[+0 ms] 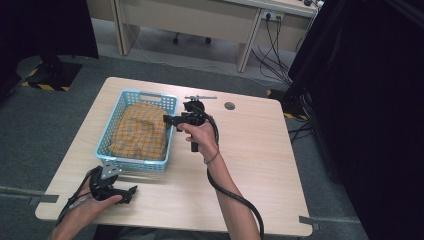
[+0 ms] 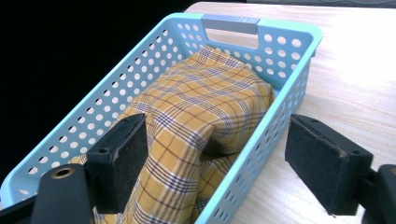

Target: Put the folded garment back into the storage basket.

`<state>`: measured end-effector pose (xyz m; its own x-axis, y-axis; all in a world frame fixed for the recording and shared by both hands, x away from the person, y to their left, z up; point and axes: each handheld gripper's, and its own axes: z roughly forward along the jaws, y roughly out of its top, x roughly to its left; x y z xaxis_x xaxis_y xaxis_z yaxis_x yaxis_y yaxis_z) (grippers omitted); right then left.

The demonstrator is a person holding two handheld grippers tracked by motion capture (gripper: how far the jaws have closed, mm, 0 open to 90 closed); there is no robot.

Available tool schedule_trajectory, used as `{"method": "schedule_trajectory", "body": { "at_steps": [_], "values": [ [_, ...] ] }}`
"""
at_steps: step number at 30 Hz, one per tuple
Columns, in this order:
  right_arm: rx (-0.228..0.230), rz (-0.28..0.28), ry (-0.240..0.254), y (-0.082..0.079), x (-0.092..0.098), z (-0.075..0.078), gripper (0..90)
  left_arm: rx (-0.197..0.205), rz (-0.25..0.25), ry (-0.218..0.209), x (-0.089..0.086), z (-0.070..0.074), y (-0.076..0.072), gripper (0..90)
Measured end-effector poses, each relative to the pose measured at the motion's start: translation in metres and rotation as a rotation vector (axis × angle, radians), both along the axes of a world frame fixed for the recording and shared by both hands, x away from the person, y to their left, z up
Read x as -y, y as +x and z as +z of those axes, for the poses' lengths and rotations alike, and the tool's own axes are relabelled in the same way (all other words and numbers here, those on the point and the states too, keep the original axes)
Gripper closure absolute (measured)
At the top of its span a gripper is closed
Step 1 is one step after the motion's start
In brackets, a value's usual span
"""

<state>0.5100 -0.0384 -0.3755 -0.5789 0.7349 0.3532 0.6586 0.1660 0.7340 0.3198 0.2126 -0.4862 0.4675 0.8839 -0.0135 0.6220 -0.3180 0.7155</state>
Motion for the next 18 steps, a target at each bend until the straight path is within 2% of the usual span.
{"method": "schedule_trajectory", "body": {
  "at_steps": [9, 14, 18],
  "values": [
    [-0.018, -0.051, 0.015, 0.000, 0.011, -0.002, 9.6, 0.000, 0.000, 0.000, 0.000, 0.000, 0.000, 0.0],
    [-0.018, -0.051, 0.029, -0.001, 0.019, -0.005, 4.6, 0.000, 0.000, 0.000, 0.000, 0.000, 0.000, 0.0],
    [-0.014, -0.046, 0.028, -0.002, 0.023, -0.006, 4.5, 0.000, 0.000, 0.000, 0.000, 0.000, 0.000, 0.0]
  ]
}}
